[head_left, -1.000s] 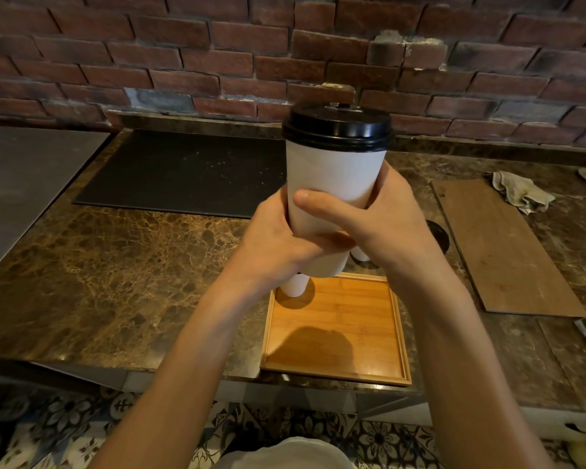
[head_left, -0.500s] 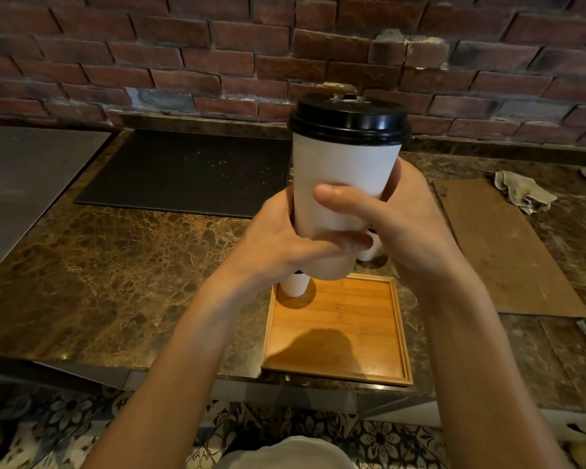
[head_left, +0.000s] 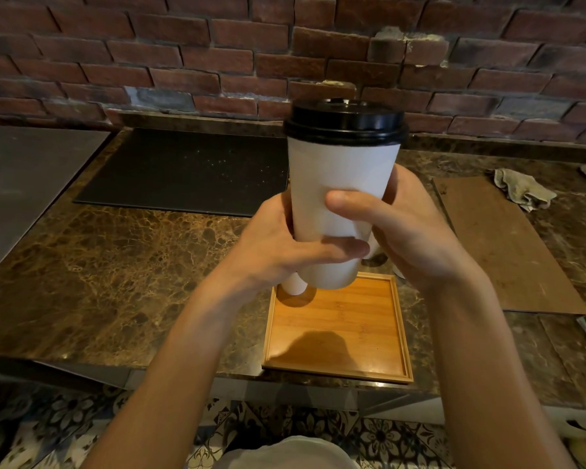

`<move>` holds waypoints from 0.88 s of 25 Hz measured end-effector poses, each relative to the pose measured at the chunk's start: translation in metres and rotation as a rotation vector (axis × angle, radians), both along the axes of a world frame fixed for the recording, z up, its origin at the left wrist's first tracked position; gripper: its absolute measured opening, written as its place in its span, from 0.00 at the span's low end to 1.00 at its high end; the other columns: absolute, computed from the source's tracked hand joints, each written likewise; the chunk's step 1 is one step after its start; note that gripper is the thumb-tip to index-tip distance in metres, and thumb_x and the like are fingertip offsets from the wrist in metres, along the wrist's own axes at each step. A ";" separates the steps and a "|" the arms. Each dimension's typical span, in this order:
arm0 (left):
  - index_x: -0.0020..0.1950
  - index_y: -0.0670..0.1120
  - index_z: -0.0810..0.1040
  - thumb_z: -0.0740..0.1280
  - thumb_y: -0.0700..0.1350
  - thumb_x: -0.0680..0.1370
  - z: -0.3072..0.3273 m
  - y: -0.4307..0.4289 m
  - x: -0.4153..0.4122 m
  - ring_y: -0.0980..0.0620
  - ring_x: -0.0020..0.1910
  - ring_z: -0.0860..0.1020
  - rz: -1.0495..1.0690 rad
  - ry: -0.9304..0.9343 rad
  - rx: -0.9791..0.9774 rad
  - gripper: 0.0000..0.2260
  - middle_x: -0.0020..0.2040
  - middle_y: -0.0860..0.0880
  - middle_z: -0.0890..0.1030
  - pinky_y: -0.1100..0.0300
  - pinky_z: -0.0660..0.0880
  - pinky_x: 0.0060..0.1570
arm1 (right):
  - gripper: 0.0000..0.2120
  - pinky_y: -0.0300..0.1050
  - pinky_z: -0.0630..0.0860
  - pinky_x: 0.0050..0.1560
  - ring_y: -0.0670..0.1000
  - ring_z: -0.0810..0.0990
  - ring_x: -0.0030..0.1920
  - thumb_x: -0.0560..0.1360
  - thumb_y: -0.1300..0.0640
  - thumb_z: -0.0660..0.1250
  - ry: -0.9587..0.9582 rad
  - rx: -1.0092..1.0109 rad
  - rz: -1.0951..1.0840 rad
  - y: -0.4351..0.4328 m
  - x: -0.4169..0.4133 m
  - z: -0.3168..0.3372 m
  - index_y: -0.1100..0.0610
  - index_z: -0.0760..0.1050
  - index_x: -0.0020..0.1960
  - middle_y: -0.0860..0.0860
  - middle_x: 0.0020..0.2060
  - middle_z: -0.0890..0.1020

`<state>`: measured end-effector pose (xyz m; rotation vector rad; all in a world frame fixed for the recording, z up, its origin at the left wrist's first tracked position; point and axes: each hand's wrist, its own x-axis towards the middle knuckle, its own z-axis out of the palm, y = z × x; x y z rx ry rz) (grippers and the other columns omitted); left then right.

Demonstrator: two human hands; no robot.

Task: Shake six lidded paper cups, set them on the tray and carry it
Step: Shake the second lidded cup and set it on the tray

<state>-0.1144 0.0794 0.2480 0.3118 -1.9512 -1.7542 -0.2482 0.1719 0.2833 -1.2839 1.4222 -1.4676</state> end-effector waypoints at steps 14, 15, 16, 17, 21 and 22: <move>0.58 0.48 0.75 0.77 0.47 0.62 -0.005 0.000 -0.007 0.59 0.49 0.81 0.253 -0.030 -0.092 0.26 0.49 0.54 0.82 0.70 0.77 0.40 | 0.34 0.41 0.80 0.47 0.43 0.79 0.53 0.64 0.41 0.76 0.189 0.003 -0.374 -0.008 0.022 -0.007 0.48 0.68 0.65 0.44 0.54 0.77; 0.58 0.50 0.75 0.77 0.47 0.62 -0.006 0.000 -0.007 0.59 0.49 0.81 0.248 -0.031 -0.081 0.26 0.50 0.54 0.82 0.70 0.77 0.40 | 0.33 0.40 0.80 0.47 0.42 0.79 0.52 0.63 0.41 0.76 0.182 -0.003 -0.379 -0.008 0.022 -0.007 0.47 0.68 0.64 0.43 0.54 0.77; 0.57 0.52 0.74 0.78 0.47 0.62 -0.005 -0.001 -0.006 0.59 0.50 0.81 0.242 -0.033 -0.073 0.26 0.50 0.54 0.81 0.69 0.77 0.40 | 0.32 0.39 0.81 0.46 0.41 0.79 0.52 0.63 0.41 0.76 0.178 -0.009 -0.378 -0.007 0.022 -0.006 0.45 0.68 0.62 0.41 0.53 0.78; 0.57 0.54 0.73 0.78 0.47 0.62 -0.006 -0.001 -0.006 0.59 0.50 0.81 0.233 -0.035 -0.073 0.26 0.51 0.55 0.81 0.69 0.77 0.41 | 0.31 0.38 0.81 0.46 0.39 0.79 0.51 0.62 0.40 0.76 0.176 -0.013 -0.374 -0.007 0.021 -0.004 0.44 0.68 0.61 0.40 0.52 0.78; 0.54 0.57 0.72 0.78 0.46 0.62 0.000 -0.001 -0.005 0.61 0.50 0.79 0.172 -0.019 -0.068 0.25 0.47 0.63 0.80 0.70 0.76 0.40 | 0.30 0.35 0.80 0.44 0.39 0.80 0.51 0.62 0.43 0.76 0.124 -0.046 -0.307 -0.003 0.015 -0.001 0.45 0.70 0.61 0.41 0.50 0.79; 0.54 0.57 0.72 0.78 0.47 0.61 0.002 -0.001 -0.004 0.61 0.50 0.79 0.154 -0.012 -0.066 0.25 0.47 0.64 0.80 0.70 0.76 0.41 | 0.29 0.35 0.80 0.44 0.40 0.80 0.51 0.62 0.44 0.76 0.101 -0.051 -0.281 -0.002 0.014 0.000 0.45 0.71 0.60 0.40 0.49 0.80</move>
